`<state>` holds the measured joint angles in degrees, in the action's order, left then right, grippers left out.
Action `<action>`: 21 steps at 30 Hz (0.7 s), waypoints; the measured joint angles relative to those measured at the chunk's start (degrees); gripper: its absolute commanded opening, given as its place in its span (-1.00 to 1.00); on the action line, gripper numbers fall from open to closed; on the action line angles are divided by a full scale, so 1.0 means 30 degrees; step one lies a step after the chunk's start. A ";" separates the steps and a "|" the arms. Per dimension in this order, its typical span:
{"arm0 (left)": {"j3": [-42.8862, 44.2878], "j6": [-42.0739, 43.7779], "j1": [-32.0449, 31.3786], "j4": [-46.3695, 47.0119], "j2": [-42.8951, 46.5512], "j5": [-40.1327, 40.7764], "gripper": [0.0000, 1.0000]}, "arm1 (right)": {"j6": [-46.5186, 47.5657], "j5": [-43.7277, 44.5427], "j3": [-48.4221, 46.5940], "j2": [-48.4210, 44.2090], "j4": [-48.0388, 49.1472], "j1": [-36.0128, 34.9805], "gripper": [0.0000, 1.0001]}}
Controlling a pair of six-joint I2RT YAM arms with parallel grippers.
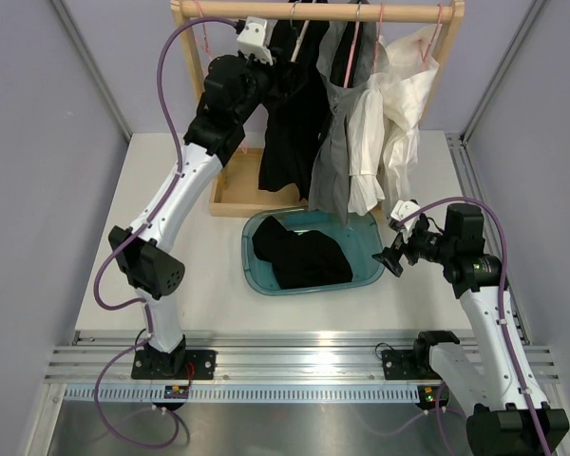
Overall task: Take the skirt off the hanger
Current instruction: Pick up the hanger from the clothesline.
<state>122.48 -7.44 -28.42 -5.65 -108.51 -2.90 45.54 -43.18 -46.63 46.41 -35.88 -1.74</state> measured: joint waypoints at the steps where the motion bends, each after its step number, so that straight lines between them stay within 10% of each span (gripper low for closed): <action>1: -0.0058 0.0087 -0.0022 0.0051 -0.0007 0.0109 -0.18 | 0.0000 0.0000 0.0000 0.0000 -0.0007 0.0000 0.99; 13: -0.0379 0.0984 -0.0255 0.0532 -0.0495 0.1530 -0.47 | 0.0051 0.0007 0.0000 0.0000 -0.0007 0.0000 0.99; 17: -0.0408 0.1035 -0.0262 0.0554 -0.0568 0.1537 -1.00 | 0.0051 0.0007 0.0000 -0.0007 -0.0007 0.0000 0.99; 21: -0.0401 0.1013 -0.0335 0.0517 -0.0568 0.1392 -1.00 | 0.0051 0.0007 0.0000 -0.0007 -0.0007 0.0000 0.99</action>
<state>121.27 -4.40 -29.43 -4.10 -110.21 1.28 45.69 -43.16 -46.63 46.39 -35.90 -1.74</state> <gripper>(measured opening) 0.046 0.993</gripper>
